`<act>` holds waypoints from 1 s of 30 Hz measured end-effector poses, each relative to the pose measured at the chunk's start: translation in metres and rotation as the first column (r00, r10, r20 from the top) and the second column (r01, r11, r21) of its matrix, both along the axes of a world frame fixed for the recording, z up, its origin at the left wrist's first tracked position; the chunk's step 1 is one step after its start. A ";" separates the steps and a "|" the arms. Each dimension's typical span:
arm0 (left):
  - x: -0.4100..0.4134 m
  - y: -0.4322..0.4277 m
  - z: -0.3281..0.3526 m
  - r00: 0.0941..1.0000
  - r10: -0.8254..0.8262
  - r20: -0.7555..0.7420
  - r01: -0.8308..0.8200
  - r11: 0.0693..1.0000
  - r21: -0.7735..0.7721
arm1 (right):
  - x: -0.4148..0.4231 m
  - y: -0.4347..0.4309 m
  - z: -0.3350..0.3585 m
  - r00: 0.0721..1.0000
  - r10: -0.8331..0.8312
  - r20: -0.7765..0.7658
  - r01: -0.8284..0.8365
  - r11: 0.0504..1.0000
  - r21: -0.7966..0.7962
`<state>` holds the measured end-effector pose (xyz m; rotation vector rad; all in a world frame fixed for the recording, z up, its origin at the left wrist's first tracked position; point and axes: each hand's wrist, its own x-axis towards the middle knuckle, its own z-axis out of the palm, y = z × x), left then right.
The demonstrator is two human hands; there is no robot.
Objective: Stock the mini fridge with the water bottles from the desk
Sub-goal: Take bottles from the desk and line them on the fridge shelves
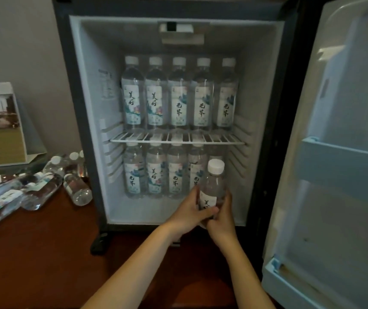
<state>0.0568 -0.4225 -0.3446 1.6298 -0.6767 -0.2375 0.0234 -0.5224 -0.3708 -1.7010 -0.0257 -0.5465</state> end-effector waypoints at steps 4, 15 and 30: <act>0.013 -0.008 -0.002 0.999 0.030 0.013 -0.030 1.000 0.003 | 0.009 -0.004 -0.004 0.997 0.010 -0.072 -0.010 1.000 0.000; 0.036 -0.012 -0.039 0.975 0.204 -0.085 -0.200 0.978 0.053 | 0.053 -0.011 -0.010 0.944 -0.319 -0.080 0.314 0.947 -0.069; 0.051 -0.022 -0.026 0.996 0.066 -0.053 -0.059 0.990 0.127 | 0.076 -0.010 0.007 0.829 -0.476 -0.293 0.433 0.878 -0.202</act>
